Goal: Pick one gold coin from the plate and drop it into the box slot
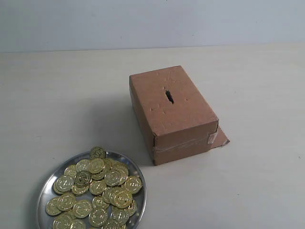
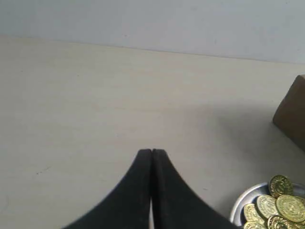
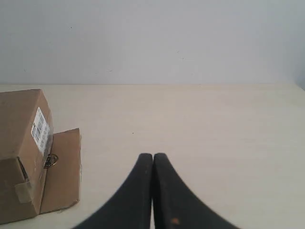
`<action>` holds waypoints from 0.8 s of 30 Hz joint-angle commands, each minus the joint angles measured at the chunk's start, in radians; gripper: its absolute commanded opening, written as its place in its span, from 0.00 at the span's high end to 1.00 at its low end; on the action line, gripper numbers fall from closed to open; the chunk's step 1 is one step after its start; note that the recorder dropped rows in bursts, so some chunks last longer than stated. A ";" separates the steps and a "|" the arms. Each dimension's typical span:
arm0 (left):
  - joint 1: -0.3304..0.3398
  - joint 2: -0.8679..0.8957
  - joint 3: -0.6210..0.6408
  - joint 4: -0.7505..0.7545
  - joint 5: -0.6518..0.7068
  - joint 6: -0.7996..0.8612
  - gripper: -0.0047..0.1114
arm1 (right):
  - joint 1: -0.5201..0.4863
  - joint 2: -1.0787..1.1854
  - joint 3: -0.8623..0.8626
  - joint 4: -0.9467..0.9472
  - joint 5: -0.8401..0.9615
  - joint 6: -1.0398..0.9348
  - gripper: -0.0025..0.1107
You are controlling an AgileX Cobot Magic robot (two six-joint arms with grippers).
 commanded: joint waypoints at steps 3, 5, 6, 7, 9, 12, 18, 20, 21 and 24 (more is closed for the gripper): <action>0.002 -0.006 -0.001 0.010 -0.032 -0.002 0.96 | -0.006 -0.005 0.006 -0.005 -0.033 -0.012 0.98; 0.002 -0.006 -0.001 -0.140 -0.115 -0.054 0.96 | -0.006 -0.005 0.006 0.039 -0.093 -0.006 0.98; 0.002 -0.006 -0.001 -0.190 -0.195 -0.067 0.96 | -0.006 -0.005 0.006 0.131 -0.149 0.009 0.98; 0.002 -0.006 -0.001 -0.258 -0.235 -0.099 0.96 | -0.006 -0.005 0.006 0.187 -0.175 0.029 0.98; 0.002 -0.006 -0.001 -0.426 -0.281 -0.142 0.96 | -0.006 -0.005 0.006 0.306 -0.239 0.073 0.98; 0.002 -0.006 -0.001 -0.440 -0.281 -0.142 0.96 | -0.006 -0.005 0.006 0.417 -0.298 0.086 0.98; 0.002 -0.006 -0.001 -0.454 -0.263 -0.142 0.96 | -0.006 -0.005 0.006 0.520 -0.320 0.135 0.98; 0.000 -0.006 -0.001 -0.475 -0.226 -0.142 0.96 | -0.006 -0.005 -0.007 0.525 -0.262 0.142 0.98; 0.000 -0.006 -0.001 -0.492 -0.207 -0.142 0.96 | -0.006 -0.005 -0.042 0.523 -0.211 0.139 0.98; -0.002 -0.006 -0.040 -0.506 -0.102 -0.110 0.96 | -0.006 -0.002 -0.179 0.518 -0.045 0.083 0.98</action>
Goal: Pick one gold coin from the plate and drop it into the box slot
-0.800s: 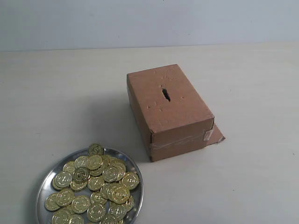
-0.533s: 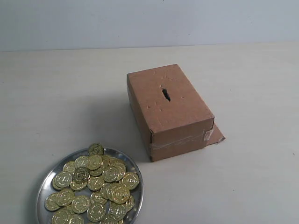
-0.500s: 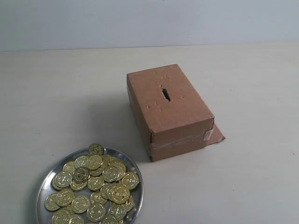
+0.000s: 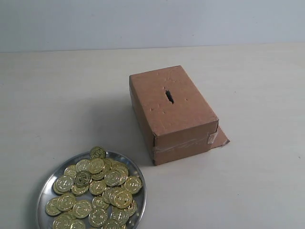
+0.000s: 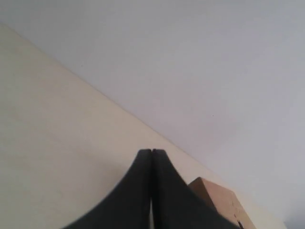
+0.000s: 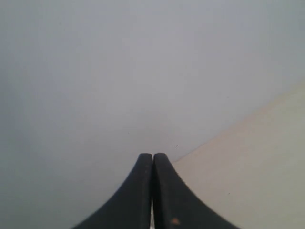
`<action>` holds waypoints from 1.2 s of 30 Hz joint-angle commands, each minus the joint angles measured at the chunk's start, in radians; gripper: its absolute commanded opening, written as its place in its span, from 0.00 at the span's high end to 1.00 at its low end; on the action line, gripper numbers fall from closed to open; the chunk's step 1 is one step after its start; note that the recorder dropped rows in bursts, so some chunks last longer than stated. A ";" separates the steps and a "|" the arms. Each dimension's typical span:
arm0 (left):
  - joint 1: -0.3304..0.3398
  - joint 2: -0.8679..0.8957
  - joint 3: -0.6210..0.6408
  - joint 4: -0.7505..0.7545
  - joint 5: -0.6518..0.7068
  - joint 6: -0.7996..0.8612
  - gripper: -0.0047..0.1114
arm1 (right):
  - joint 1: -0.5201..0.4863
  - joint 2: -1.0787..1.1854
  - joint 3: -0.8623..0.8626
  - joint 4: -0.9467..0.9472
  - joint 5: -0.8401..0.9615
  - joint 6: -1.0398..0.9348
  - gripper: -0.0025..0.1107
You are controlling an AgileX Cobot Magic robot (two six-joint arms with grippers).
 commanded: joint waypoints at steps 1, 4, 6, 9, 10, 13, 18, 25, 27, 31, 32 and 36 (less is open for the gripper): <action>-0.004 -0.006 -0.067 -0.035 0.139 0.061 0.96 | -0.006 0.017 -0.184 -0.010 0.217 -0.074 0.98; -0.024 0.016 -0.186 -0.087 0.215 0.284 0.96 | -0.006 0.123 -0.324 -0.012 0.351 -0.163 0.98; -0.043 0.069 -0.268 -0.112 0.258 0.470 0.96 | -0.006 0.228 -0.418 -0.012 0.444 -0.247 0.98; -0.063 0.200 -0.372 -0.114 0.353 0.720 0.96 | -0.006 0.399 -0.537 -0.012 0.569 -0.377 0.98; -0.061 0.244 -0.396 -0.114 0.380 0.787 0.96 | -0.006 0.465 -0.564 -0.012 0.611 -0.402 0.98; -0.061 0.413 -0.468 -0.114 0.441 0.993 0.96 | -0.006 0.646 -0.637 -0.004 0.688 -0.481 0.98; -0.151 0.713 -0.564 -0.160 0.434 1.226 0.96 | -0.006 0.893 -0.675 0.094 0.686 -0.588 0.98; -0.352 1.130 -0.721 -0.033 0.594 1.481 0.96 | 0.005 1.122 -0.675 0.242 0.714 -0.751 0.98; -0.396 1.216 -0.751 0.004 0.638 1.546 0.96 | 0.037 1.163 -0.675 0.242 0.714 -0.770 0.98; -0.468 1.354 -0.796 0.062 0.673 1.685 0.96 | 0.138 1.228 -0.675 0.236 0.716 -0.812 0.98; -0.478 1.374 -0.806 0.075 0.673 1.697 0.96 | 0.163 1.241 -0.675 0.233 0.716 -0.820 0.98; -0.500 1.452 -0.828 0.095 0.671 1.806 0.96 | 0.237 1.267 -0.675 0.235 0.716 -0.819 0.98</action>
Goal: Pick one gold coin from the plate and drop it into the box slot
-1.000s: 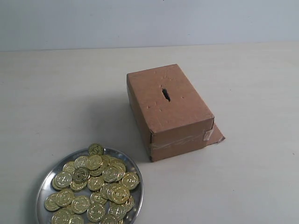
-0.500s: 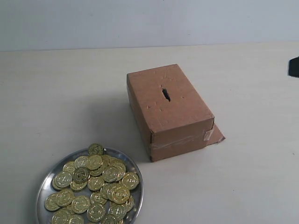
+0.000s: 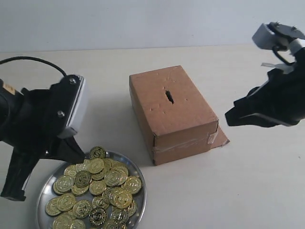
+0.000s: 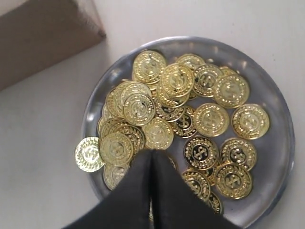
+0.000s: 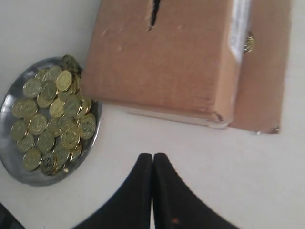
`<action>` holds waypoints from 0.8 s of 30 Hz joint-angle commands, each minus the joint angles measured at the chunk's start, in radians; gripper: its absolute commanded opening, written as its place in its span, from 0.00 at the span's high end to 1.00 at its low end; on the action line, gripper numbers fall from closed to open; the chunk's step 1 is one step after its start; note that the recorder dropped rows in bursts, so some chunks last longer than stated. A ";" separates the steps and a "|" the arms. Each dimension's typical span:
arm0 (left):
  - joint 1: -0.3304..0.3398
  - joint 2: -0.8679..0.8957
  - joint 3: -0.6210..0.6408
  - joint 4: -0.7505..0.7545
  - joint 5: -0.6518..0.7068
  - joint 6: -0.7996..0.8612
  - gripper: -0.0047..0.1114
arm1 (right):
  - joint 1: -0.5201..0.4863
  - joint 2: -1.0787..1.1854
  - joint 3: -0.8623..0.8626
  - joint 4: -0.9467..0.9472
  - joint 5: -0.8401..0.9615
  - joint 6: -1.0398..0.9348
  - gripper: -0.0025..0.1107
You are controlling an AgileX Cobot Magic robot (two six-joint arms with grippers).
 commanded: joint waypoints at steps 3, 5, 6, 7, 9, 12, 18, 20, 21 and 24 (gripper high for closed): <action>-0.024 0.110 -0.042 0.026 0.009 0.196 0.96 | 0.087 0.023 -0.007 0.009 0.004 -0.021 0.98; -0.024 0.138 -0.052 0.026 -0.002 0.253 0.96 | 0.089 0.023 -0.007 0.016 0.004 -0.021 0.98; -0.024 0.157 -0.065 0.033 -0.015 0.286 0.96 | 0.089 0.023 -0.007 0.016 0.004 -0.021 0.98; -0.024 0.171 -0.077 0.037 -0.020 0.302 0.96 | 0.089 0.023 -0.007 0.016 0.004 -0.021 0.98; -0.024 0.207 -0.114 0.057 -0.024 0.306 0.96 | 0.089 0.023 -0.007 0.010 0.004 -0.021 0.98; -0.024 0.257 -0.166 0.073 -0.024 0.320 0.96 | 0.089 0.023 -0.007 0.014 0.004 -0.026 0.98; -0.044 0.334 -0.245 0.182 0.001 0.326 0.96 | 0.089 0.023 -0.007 0.014 0.004 -0.029 0.98; -0.071 0.355 -0.259 0.240 0.003 0.326 0.96 | 0.089 0.023 -0.007 0.018 0.004 -0.029 0.98; -0.089 0.366 -0.267 0.264 0.003 0.326 0.96 | 0.089 0.023 -0.007 0.018 0.004 -0.029 0.98; -0.129 0.406 -0.286 0.290 0.003 0.326 0.96 | 0.089 0.023 -0.007 0.018 0.004 -0.029 0.98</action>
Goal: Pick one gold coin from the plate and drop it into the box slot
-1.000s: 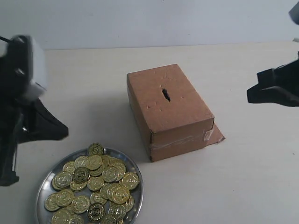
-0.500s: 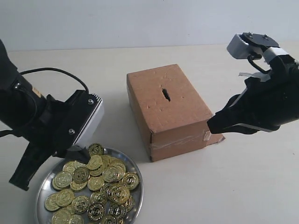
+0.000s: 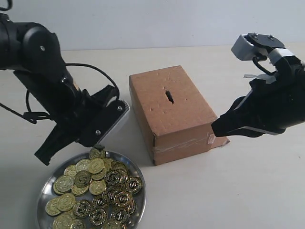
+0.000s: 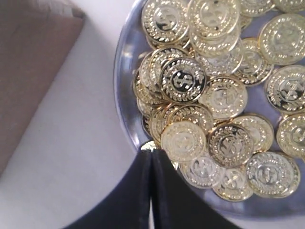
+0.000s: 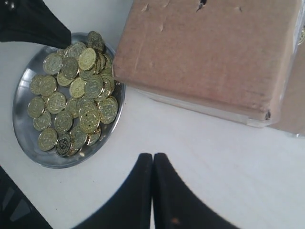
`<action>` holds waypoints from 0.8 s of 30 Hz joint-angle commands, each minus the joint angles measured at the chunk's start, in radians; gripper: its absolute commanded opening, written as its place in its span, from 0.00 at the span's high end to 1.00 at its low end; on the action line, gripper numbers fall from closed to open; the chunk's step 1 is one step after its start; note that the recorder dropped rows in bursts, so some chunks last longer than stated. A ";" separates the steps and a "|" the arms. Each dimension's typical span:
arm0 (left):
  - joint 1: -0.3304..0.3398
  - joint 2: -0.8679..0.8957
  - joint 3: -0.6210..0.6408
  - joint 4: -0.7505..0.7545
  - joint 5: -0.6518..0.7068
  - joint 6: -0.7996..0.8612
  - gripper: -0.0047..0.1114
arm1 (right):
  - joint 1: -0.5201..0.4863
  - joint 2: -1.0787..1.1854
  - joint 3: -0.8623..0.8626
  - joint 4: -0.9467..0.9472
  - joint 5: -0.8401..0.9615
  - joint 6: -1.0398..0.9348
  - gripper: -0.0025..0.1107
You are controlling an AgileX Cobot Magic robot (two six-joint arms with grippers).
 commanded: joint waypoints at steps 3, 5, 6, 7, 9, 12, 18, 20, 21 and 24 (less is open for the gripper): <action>-0.078 0.073 -0.035 0.050 0.010 0.007 0.96 | 0.002 0.000 -0.006 0.018 -0.002 -0.012 0.98; -0.094 0.080 -0.035 0.052 0.005 0.014 0.96 | 0.002 0.000 -0.006 0.025 -0.002 -0.012 0.98; -0.100 0.083 -0.035 0.052 0.005 0.014 0.96 | 0.002 0.000 -0.006 0.025 0.000 -0.012 0.98; -0.107 0.084 -0.035 0.055 0.005 0.017 0.96 | 0.002 0.000 -0.006 0.025 0.000 -0.012 0.98; -0.115 0.084 -0.035 0.060 0.005 0.017 0.96 | 0.002 0.000 -0.006 0.025 0.000 -0.012 0.98; -0.119 0.084 -0.035 0.065 0.016 0.017 0.96 | 0.002 0.000 -0.006 0.025 0.000 -0.012 0.98; -0.123 0.084 -0.035 0.066 0.012 0.000 0.77 | 0.002 0.000 -0.006 0.025 0.002 -0.012 0.98; -0.123 0.084 -0.035 0.066 0.025 0.000 0.55 | 0.002 0.000 -0.006 0.025 0.004 -0.012 0.98; -0.123 0.084 -0.035 0.066 0.032 0.000 0.47 | 0.002 0.000 -0.006 0.025 0.004 -0.012 0.98; -0.123 0.084 -0.035 0.066 0.033 0.003 0.39 | 0.002 0.000 -0.006 0.025 0.004 -0.012 0.98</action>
